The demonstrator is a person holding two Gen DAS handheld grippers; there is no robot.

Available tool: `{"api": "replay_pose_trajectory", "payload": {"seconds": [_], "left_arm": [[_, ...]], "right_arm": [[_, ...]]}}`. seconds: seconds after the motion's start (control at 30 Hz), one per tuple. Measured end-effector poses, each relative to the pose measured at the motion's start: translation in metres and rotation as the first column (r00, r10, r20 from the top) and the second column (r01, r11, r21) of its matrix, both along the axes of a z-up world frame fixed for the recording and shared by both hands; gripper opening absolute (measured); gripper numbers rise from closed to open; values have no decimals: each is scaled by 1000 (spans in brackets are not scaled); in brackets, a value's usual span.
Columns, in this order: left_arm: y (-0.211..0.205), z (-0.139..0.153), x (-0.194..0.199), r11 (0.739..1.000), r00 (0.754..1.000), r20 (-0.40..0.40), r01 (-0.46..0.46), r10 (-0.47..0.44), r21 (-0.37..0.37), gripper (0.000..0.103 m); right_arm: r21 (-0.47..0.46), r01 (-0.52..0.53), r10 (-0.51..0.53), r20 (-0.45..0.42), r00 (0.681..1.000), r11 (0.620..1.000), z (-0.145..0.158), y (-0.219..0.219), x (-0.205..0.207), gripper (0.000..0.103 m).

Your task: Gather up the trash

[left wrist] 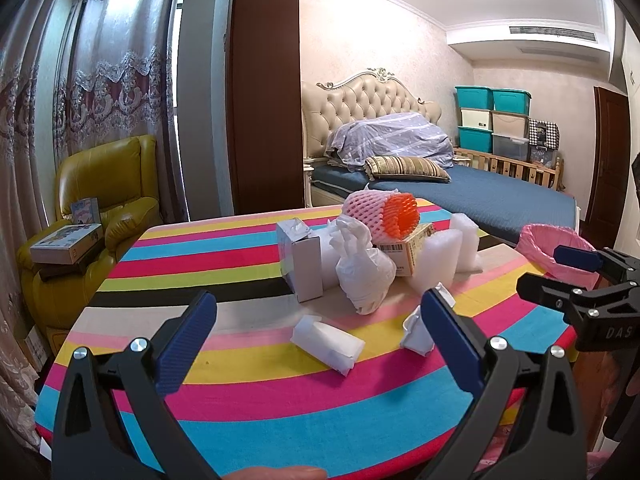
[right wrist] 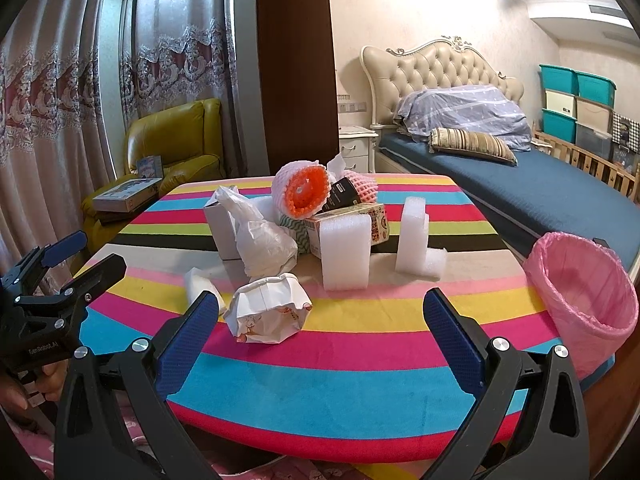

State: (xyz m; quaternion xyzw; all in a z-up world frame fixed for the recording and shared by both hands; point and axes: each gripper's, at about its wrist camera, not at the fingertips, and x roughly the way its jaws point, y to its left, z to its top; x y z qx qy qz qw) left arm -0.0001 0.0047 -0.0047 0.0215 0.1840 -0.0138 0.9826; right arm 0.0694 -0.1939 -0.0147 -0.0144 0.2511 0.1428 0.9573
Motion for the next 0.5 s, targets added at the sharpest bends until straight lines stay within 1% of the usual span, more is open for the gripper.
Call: {"api": "replay_pose_trajectory", "payload": {"seconds": [0.5], "left_arm": [[2, -1, -2, 1000, 1000, -5, 1, -1, -5, 99]], "right_arm": [[5, -1, 1, -11, 1000, 1000, -3, -1, 1, 96]]}}
